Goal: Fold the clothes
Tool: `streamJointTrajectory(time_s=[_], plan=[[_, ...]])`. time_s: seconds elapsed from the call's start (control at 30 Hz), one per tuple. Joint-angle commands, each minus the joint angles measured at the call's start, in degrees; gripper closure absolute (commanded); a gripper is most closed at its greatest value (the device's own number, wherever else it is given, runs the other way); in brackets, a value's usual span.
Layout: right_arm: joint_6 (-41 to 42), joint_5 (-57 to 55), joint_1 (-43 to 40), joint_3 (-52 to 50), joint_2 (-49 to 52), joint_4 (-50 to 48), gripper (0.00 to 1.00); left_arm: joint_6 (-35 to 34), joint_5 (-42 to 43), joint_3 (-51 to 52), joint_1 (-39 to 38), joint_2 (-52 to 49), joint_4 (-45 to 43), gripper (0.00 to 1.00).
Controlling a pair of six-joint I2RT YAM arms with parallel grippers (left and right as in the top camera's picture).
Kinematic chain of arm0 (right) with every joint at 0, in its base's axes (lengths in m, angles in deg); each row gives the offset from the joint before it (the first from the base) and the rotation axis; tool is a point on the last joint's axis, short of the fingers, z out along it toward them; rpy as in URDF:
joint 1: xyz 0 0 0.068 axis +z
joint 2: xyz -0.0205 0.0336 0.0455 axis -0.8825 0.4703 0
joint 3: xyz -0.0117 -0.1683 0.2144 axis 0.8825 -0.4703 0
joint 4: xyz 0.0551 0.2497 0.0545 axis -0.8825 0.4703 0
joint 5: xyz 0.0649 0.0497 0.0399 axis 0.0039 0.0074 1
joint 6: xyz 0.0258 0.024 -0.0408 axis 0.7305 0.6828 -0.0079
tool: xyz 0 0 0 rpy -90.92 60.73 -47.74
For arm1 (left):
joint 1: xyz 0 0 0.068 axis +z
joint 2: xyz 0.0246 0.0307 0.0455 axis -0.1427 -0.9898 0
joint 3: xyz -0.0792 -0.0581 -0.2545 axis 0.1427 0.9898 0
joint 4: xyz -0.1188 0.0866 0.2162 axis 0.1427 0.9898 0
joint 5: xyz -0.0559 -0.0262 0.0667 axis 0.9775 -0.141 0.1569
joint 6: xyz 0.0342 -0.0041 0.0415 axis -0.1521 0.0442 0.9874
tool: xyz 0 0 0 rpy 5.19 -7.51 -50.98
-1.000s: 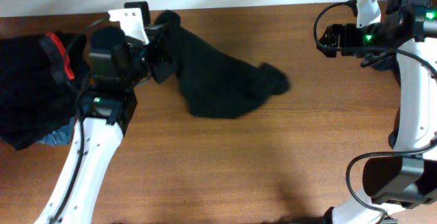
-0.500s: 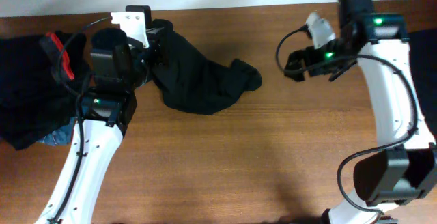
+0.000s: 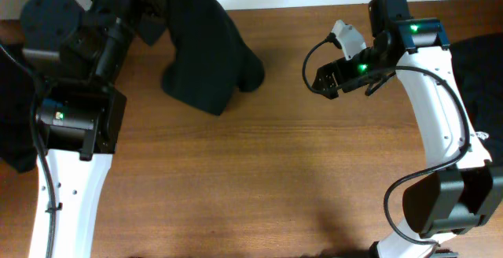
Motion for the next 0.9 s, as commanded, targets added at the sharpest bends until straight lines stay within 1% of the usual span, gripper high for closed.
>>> streamJointTrajectory(time_s=[0.0,0.03,0.07,0.2,0.3,0.33,0.53,0.7,0.87], plan=[[-5.09,4.31,3.48,-0.22,0.33,0.2,0.0,1.09,-0.74,-1.38,-1.36,0.52,-2.47,1.0],[-5.55,4.24,4.39,-0.22,0.33,0.17,0.0,1.07,-1.05,-1.38,-1.79,0.42,-3.39,1.0],[-6.67,4.2,6.12,-0.22,0.33,0.09,0.0,0.9,-3.02,-1.38,-2.75,0.26,-4.94,0.99],[-6.62,4.2,9.51,-0.22,0.33,-1.14,0.0,0.94,-11.17,-1.38,-5.29,0.09,-9.46,1.0],[-6.12,4.22,11.8,-0.22,0.33,-2.03,0.03,0.92,-17.86,-1.38,-6.4,-0.02,-11.85,1.0],[-6.12,4.24,12.39,-0.22,0.33,-2.23,0.04,0.92,-18.95,-1.38,-6.58,-0.04,-12.02,0.99],[-4.61,4.0,17.46,-0.22,0.33,-5.33,0.08,0.92,-19.8,-1.38,-7.08,-0.98,-11.43,1.0],[-4.02,0.02,21.27,-0.24,0.33,-7.17,0.08,1.16,-20.61,-1.38,-7.04,-1.49,-11.98,1.0],[-4.02,-0.35,24.85,-0.81,0.33,-10.16,0.08,1.16,-21.46,-1.38,-7.04,-1.53,-12.66,0.99]])
